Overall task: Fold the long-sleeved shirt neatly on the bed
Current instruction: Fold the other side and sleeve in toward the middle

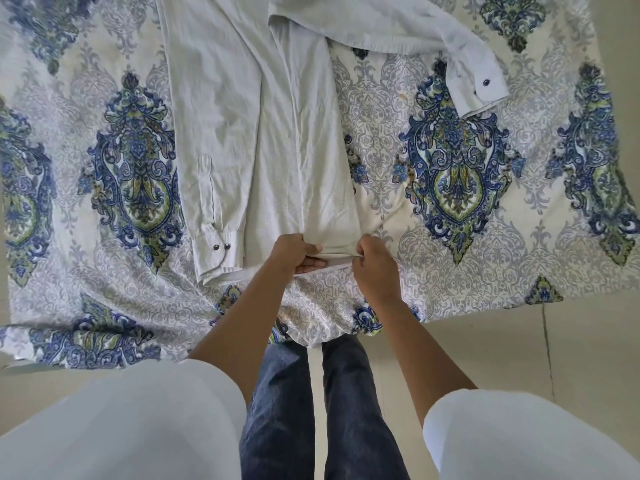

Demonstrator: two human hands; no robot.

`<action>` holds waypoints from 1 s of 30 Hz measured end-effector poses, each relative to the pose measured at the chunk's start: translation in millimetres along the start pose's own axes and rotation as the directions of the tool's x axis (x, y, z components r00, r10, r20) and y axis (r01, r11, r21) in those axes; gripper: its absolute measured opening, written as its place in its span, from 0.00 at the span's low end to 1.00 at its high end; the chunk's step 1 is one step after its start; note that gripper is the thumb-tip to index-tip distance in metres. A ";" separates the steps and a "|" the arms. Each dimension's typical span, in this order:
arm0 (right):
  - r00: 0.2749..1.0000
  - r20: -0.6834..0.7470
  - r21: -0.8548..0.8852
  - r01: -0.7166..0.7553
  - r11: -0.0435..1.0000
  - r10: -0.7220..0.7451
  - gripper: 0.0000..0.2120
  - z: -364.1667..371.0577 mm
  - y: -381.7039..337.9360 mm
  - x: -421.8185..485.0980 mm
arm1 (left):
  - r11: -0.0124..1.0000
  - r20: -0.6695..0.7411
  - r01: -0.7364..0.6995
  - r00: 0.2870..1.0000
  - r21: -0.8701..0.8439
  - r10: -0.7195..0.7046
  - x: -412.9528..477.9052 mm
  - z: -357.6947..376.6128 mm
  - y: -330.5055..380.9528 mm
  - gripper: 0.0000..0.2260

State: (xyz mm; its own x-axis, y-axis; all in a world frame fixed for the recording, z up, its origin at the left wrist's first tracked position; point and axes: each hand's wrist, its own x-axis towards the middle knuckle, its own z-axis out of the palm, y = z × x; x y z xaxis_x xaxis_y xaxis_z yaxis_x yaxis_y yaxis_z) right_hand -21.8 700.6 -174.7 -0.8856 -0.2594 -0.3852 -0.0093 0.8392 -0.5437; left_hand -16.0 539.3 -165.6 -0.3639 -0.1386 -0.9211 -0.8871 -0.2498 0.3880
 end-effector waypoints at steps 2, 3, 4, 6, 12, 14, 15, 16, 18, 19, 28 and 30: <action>0.999 0.043 -0.075 0.021 0.997 -0.018 0.04 2.4 5.4 -1.4 | 1.000 -0.073 -0.017 0.997 -0.009 0.017 0.8 3.3 -4.7 0.10; 0.998 0.058 -0.102 0.028 0.994 -0.022 0.06 3.3 8.0 -2.9 | 0.998 -0.126 -0.055 0.991 0.000 0.054 1.5 6.3 -6.3 0.10; 0.998 0.054 -0.108 0.028 0.994 -0.022 0.07 3.1 9.1 -3.8 | 0.992 -0.196 -0.117 0.973 0.041 0.123 1.7 9.0 -6.2 0.09; 0.999 -0.020 -0.085 0.036 0.996 -0.038 0.07 -0.9 6.6 -1.9 | 0.960 -0.326 -0.230 0.906 0.158 0.271 -0.7 12.1 1.4 0.08; 0.963 0.031 -0.286 0.267 0.920 -0.269 0.07 -1.3 0.0 10.8 | 0.903 -0.308 -0.150 0.907 0.402 0.288 2.9 3.7 16.1 0.11; 0.977 0.074 -0.269 0.213 0.939 -0.200 0.08 -3.6 -2.2 14.7 | 0.904 -0.294 -0.113 0.923 0.413 0.249 2.8 2.1 12.0 0.08; 0.987 0.056 -0.203 0.161 0.966 -0.152 0.11 -7.5 -5.6 16.9 | 0.913 -0.290 -0.110 0.927 0.393 0.237 1.4 3.3 11.3 0.04; 0.992 0.013 -0.131 0.125 0.983 -0.124 0.13 -11.2 -10.3 22.6 | 0.921 -0.293 -0.124 0.925 0.368 0.242 0.6 4.7 13.6 0.05; 0.992 -0.058 -0.032 0.113 0.993 -0.114 0.13 -17.4 -22.9 40.7 | 0.932 -0.341 -0.168 0.897 0.322 0.280 3.8 8.7 26.1 0.12; 0.988 -0.071 -0.015 0.137 0.990 -0.138 0.14 -19.2 -30.7 52.2 | 0.929 -0.366 -0.202 0.876 0.311 0.313 4.9 10.0 35.4 0.13; 0.973 -0.114 -0.019 0.202 0.979 -0.203 0.22 0.7 -60.2 131.4 | 0.804 -0.417 -0.153 0.790 0.575 0.449 28.3 4.6 71.4 0.08; 0.964 -0.177 0.031 0.206 0.978 -0.198 0.20 -4.6 -67.1 147.8 | 0.722 -0.387 -0.266 0.699 0.639 0.601 40.4 3.7 98.5 0.09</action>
State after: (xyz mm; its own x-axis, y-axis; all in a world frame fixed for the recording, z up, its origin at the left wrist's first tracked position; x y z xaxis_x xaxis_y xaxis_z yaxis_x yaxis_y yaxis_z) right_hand -154.2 608.2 -191.7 -0.9344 -0.3312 -0.1315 -0.1776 0.7527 -0.6340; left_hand -119.1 512.7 -164.7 -0.6774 -0.6182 -0.3987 -0.7250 0.4691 0.5043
